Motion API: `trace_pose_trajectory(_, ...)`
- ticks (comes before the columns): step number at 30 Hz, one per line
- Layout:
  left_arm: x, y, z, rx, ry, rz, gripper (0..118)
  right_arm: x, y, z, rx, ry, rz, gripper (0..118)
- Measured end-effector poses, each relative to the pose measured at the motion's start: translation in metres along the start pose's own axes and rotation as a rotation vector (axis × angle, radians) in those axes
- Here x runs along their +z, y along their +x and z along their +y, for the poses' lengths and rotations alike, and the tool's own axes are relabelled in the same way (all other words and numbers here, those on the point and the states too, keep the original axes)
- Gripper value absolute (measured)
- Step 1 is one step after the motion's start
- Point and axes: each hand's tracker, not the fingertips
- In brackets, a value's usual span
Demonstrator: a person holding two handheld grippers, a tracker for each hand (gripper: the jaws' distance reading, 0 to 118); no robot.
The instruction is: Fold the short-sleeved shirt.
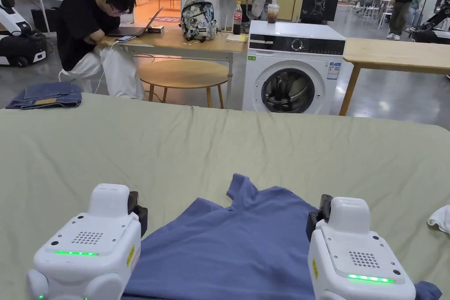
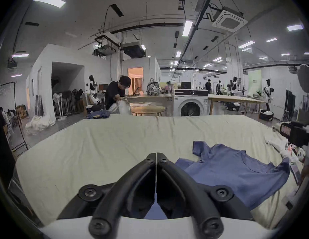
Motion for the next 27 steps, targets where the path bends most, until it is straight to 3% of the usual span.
trace_pose_trajectory(8, -0.026, -0.095, -0.015, 0.1, -0.371, 0.0, 0, -0.007, -0.011, -0.012, 0.063, -0.056, 0.028, 0)
trace_pose_trajectory(14, -0.055, -0.169, -0.028, 0.272, -0.547, 0.047, 0, -0.016, -0.015, -0.024, 0.082, -0.102, 0.045, 0)
trace_pose_trajectory(16, -0.066, -0.182, -0.032, 0.273, -0.608, 0.07, 2, -0.02, -0.015, -0.027, 0.085, -0.125, 0.05, 0)
trace_pose_trajectory(17, -0.068, -0.186, -0.035, 0.274, -0.618, 0.087, 16, -0.021, -0.015, -0.029, 0.086, -0.138, 0.056, 0)
trace_pose_trajectory(18, -0.071, -0.19, -0.038, 0.282, -0.614, 0.086, 36, -0.022, -0.015, -0.03, 0.083, -0.145, 0.061, 0)
trace_pose_trajectory(19, -0.076, -0.194, -0.041, 0.294, -0.638, 0.098, 47, -0.023, -0.016, -0.032, 0.082, -0.152, 0.066, 0)
trace_pose_trajectory(20, -0.081, -0.197, -0.045, 0.316, -0.665, 0.1, 47, -0.024, -0.016, -0.035, 0.086, -0.158, 0.064, 0)
trace_pose_trajectory(22, -0.081, -0.186, -0.047, 0.347, -0.706, 0.102, 67, -0.027, -0.016, -0.038, 0.093, -0.177, 0.068, 0)
trace_pose_trajectory(27, -0.103, -0.165, -0.064, 0.291, -0.859, 0.205, 67, -0.031, -0.018, -0.044, 0.107, -0.204, 0.073, 0)
